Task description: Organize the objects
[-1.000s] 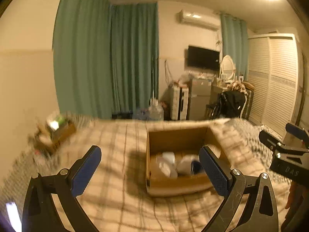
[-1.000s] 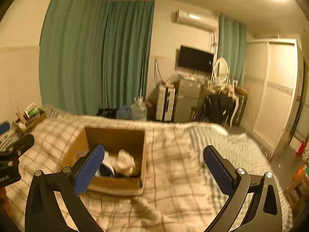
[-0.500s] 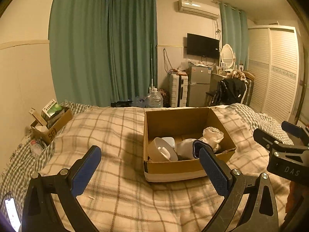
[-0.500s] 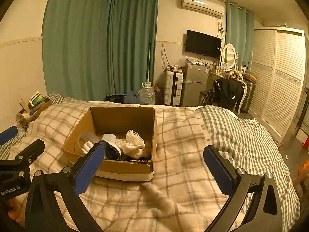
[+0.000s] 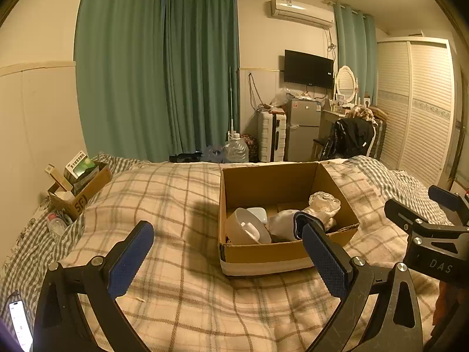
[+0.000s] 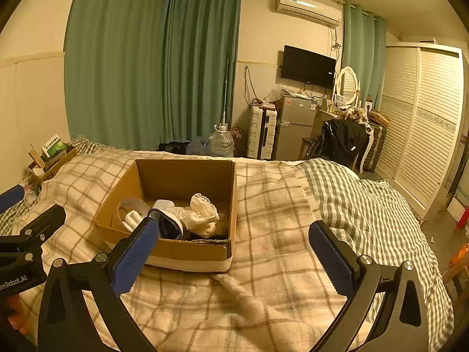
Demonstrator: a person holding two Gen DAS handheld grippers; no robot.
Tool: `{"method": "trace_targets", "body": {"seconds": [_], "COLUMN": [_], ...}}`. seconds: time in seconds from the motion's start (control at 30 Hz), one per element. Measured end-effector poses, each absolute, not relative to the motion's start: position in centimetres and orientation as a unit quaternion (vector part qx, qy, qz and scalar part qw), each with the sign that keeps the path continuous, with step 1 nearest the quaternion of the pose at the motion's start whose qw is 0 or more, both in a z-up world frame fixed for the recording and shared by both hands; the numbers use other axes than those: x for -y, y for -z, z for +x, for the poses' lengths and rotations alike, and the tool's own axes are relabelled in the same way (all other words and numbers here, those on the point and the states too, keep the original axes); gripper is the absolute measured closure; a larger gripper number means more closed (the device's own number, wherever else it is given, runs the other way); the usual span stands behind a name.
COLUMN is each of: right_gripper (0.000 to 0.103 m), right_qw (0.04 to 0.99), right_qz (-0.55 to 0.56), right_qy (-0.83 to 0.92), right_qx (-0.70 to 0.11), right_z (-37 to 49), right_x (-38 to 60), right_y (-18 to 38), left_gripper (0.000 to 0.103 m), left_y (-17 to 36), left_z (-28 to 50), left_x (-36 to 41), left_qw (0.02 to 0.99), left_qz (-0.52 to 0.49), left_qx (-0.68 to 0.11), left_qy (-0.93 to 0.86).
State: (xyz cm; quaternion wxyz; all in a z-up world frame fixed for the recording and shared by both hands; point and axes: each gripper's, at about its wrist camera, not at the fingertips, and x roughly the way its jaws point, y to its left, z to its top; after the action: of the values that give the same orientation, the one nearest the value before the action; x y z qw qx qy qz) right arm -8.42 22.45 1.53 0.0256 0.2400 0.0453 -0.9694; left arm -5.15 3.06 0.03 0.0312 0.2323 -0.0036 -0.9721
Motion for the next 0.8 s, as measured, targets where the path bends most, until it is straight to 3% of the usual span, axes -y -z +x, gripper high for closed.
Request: {"method": "trace_targets", "body": {"seconds": [0.8], "right_gripper": [0.000], "right_qw": [0.025], "right_qz": [0.242], "right_qy": [0.969], "right_qx": [-0.048], "right_z": [-8.36], "right_x": [-22.31], "right_y": [-1.59], "left_gripper": [0.000], "left_y": [0.54], "left_z": [-5.30], "left_x": [-3.18], "left_qw": [0.032], "left_qz": [0.243], "left_qx": [0.007], "left_qy": [0.969]}}
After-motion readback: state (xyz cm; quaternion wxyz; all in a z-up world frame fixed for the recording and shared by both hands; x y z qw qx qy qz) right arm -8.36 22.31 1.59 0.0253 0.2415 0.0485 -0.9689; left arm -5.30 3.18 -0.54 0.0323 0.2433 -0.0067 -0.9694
